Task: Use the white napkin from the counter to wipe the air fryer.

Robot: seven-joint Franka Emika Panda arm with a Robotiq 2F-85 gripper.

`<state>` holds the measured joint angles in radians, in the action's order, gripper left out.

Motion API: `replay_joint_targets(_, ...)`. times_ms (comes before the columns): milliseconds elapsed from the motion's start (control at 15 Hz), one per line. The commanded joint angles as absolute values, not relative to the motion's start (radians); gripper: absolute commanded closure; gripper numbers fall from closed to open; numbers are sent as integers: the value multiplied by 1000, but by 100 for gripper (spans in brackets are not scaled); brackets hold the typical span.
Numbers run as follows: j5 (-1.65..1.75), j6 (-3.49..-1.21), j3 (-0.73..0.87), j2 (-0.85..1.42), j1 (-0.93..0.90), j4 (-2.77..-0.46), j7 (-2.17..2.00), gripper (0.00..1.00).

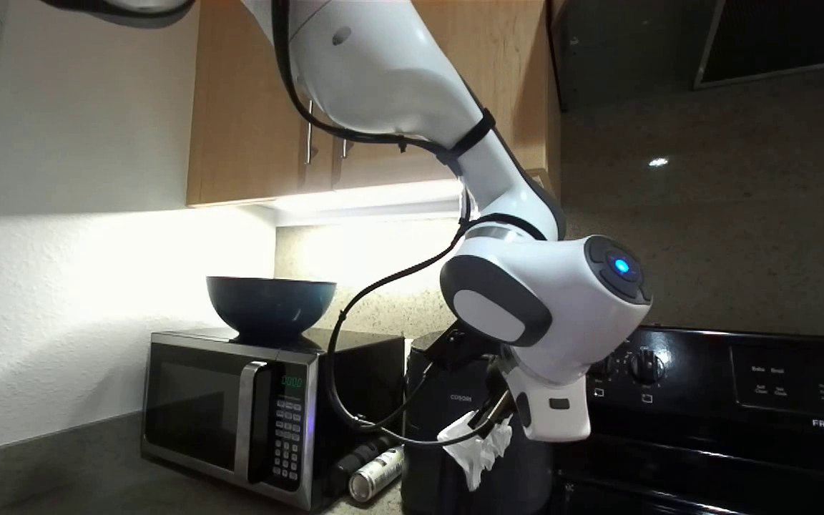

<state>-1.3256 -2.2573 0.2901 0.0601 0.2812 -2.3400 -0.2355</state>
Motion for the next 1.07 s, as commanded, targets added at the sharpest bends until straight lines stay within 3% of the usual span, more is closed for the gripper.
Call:
replay_joint_targets(0,-1374,-2291,257,65,249,-2352,-159,100)
replay_joint_targets(1000,-1704,-2228,235,34,228,-2374,344,100)
